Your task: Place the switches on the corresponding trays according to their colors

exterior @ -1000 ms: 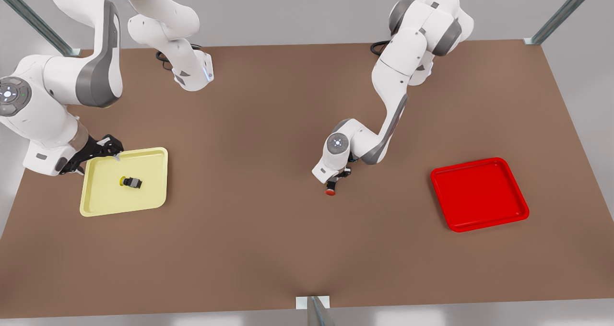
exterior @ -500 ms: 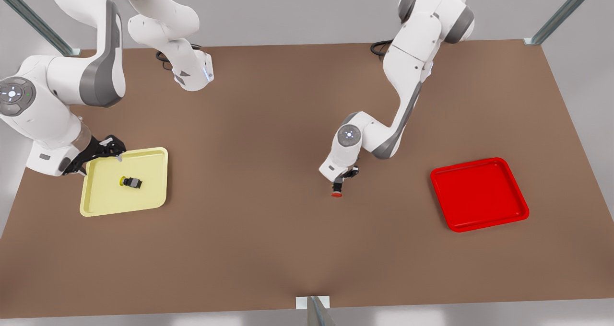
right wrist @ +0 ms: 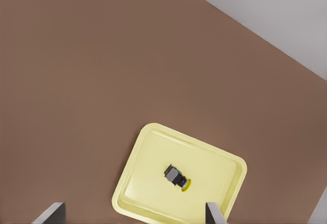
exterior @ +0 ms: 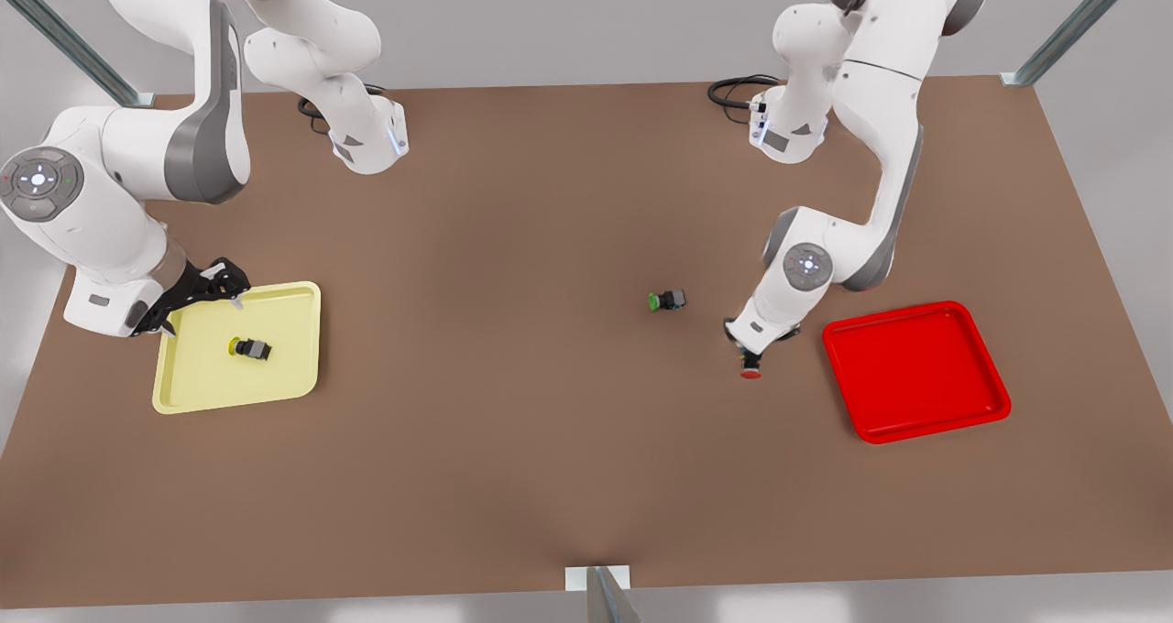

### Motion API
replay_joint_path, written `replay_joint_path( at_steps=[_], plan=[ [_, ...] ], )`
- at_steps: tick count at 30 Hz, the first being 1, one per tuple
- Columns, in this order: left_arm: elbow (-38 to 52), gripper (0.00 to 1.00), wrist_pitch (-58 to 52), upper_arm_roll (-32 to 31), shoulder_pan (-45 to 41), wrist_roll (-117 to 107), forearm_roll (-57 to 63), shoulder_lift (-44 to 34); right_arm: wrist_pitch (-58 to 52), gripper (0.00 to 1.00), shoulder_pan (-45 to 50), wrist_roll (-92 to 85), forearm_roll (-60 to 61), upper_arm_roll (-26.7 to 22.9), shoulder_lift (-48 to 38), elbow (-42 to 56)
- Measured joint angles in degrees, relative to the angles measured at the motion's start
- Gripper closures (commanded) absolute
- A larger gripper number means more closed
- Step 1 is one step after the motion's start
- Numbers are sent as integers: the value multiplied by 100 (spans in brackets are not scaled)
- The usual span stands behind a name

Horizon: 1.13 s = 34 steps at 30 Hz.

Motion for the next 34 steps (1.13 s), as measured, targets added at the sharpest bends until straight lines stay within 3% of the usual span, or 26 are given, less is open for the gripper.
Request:
replay_joint_path(
  at_steps=[8, 13, 14, 15, 21, 22, 25, 27, 28, 30, 31, 34],
  plan=[
    [-150, 52, -309, -187, 2221, 2585, 22, -179, 2, 0, 0, -2, 0, 0, 0, 0],
    [-78, 52, -241, -169, 2585, 3209, 58, -21, 0, 0, -7, -2, 0, 0, 0, 0],
    [-65, 40, -179, -161, 2593, 3209, 89, 47, 0, 0, -9, -2, 0, 0, 0, 0],
    [-60, 0, -135, -160, 2585, 3153, 85, 89, 7, 0, -10, -2, 0, 0, 8, 0],
    [-17, 0, -248, -184, 2532, 3098, 54, -1, 8, 0, -13, -2, 0, 0, 9, 0],
    [41, 0, -394, -252, 2485, 3038, 52, -113, 9, 0, -15, -2, 0, 0, 9, 0],
    [1763, 0, -3165, -1261, 2492, 1780, 51, -422, 9, 0, -17, -2, 0, 0, 9, 0],
    [2113, 0, -3871, -1581, 2482, 1396, 43, -993, 9, 0, -18, -2, 0, 0, 9, 5],
    [2159, 0, -4376, -920, 1786, 1389, 27, -1343, 0, 0, -18, -10, 0, 0, 9, 1],
    [2714, 0, -5261, 1158, -268, 1431, -88, -1558, 0, 0, -17, -11, 4, 0, 9, 0],
    [3006, 0, -5446, 1583, -508, 1491, -159, -1515, 0, 0, -18, -11, 10, 0, 9, 0],
    [3051, 0, -5561, 1661, 492, 1814, -357, -1587, 9, 0, -18, -11, 12, 0, 18, 0]
  ],
)
